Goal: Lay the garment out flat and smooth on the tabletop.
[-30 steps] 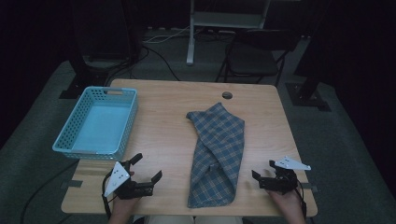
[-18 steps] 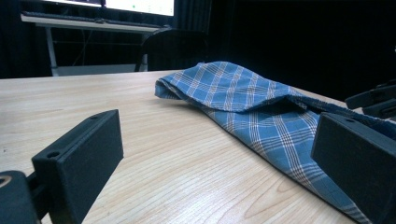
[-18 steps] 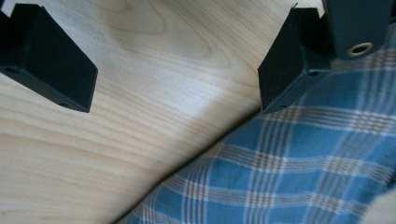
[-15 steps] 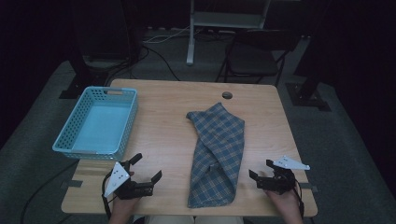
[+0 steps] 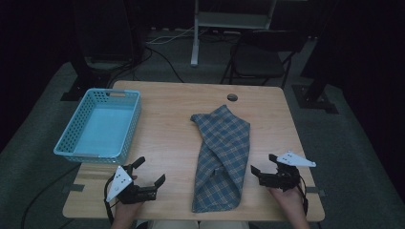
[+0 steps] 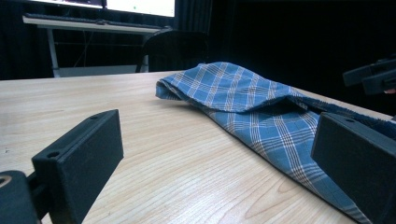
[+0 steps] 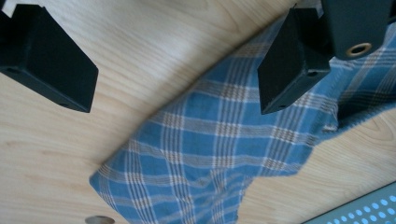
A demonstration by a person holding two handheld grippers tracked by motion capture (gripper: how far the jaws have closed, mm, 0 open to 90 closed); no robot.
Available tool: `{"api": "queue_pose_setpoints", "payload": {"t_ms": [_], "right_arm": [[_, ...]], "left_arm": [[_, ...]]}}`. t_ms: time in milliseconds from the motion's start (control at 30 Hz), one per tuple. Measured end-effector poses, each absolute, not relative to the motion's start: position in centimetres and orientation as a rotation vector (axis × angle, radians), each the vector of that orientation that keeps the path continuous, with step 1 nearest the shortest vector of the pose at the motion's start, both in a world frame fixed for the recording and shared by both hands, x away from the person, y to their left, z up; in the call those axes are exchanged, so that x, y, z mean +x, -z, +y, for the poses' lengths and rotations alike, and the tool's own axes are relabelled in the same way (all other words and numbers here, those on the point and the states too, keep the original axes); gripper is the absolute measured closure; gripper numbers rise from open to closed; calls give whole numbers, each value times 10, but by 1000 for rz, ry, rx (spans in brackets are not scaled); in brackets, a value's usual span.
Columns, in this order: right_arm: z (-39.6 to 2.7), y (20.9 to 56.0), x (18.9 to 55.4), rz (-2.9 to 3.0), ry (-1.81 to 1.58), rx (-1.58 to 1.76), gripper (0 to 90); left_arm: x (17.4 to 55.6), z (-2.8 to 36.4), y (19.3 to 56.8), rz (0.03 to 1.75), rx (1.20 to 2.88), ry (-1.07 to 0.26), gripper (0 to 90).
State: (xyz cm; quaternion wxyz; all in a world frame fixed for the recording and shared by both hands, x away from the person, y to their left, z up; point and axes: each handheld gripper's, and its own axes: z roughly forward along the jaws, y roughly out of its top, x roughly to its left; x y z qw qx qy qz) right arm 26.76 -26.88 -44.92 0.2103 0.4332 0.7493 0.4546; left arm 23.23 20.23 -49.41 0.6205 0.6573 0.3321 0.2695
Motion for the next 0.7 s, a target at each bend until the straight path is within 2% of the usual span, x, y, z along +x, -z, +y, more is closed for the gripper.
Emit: {"api": "queue_pose_setpoints", "payload": {"t_ms": [367,700], "right_arm": [[-243,421,289,2073,-1289,1122,117],[-199,406,317,2142,-1269,1013,133]], "left_arm": [[232,203,494,768,1508,-617,30],[232,203,494,766,1503,-618,30]]}}
